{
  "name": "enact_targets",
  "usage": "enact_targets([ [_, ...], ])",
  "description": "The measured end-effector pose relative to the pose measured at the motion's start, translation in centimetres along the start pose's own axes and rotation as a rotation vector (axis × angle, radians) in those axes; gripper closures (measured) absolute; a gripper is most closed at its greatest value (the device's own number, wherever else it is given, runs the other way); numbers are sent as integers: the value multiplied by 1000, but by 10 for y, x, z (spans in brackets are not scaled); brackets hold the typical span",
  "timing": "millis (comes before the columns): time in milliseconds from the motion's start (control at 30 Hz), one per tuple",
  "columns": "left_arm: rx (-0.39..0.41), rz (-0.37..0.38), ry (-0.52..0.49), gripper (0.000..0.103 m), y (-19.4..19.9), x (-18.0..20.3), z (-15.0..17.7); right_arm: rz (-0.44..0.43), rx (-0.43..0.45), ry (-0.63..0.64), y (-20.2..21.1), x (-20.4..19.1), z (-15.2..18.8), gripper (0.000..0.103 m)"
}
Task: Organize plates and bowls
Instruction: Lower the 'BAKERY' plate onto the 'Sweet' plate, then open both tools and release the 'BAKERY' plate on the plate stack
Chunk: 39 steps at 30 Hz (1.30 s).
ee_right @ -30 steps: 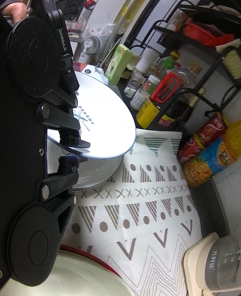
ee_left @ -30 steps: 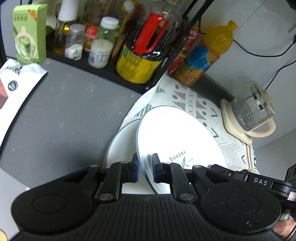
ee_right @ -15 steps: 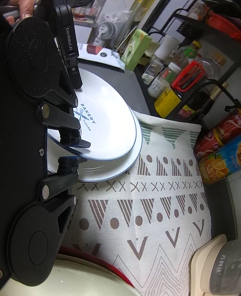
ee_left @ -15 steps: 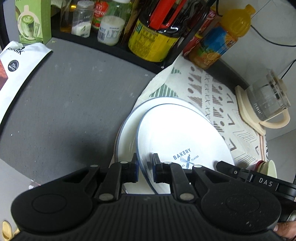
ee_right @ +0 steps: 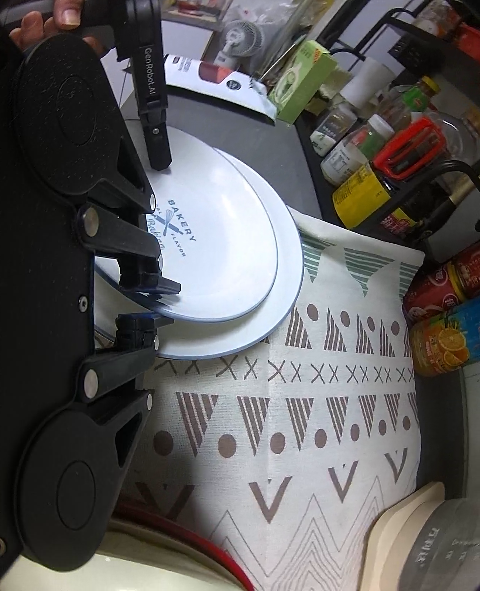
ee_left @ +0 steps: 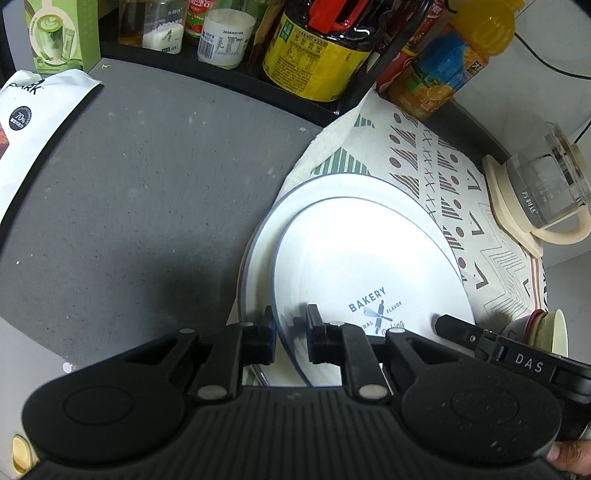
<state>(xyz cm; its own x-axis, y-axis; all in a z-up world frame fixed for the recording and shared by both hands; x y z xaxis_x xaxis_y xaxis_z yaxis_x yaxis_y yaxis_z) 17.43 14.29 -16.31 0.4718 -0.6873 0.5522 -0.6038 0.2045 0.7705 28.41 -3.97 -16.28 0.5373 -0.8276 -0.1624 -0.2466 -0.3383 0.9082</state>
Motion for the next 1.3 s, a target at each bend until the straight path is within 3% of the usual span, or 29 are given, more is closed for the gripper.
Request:
enact_targets([
  [100,-3,-13,-24,88,-3,3,1,39,-13,14,-4,-3,1,88],
  [500,-15,-18,-30,88,-6,2,-3,50,-56,-9,-3,-10,1,72],
  [567,-17,-17,-25,88,-7,2,-3,39,-72,-32,-2,-7,1,72],
  [633,-19,-17,-18,88,-8,2,-4,43,-85,-62,-2,-2,2,85],
  [733,-37,-17,-14,88,-9,2,-5,40,-91,-95,-4,6,3,91],
  [1300,-46,-1,19,87,11,0,-3,46,-81,-117,-5,7,4,93],
])
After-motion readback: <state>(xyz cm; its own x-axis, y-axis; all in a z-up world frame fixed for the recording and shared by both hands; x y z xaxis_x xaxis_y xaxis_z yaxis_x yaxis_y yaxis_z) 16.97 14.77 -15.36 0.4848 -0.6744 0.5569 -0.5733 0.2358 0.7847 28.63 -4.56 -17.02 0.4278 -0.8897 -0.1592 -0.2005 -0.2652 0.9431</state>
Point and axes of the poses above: each gripper's, at about its wrist camera, not at the fingertips, and y roughly against the way its jaws point, x to its right, z to its underside, the point moved 4 cm from there along -y, roughly the way its jaws point, and after that the axes turned 15 degrees about z, right-handed, at the moved point
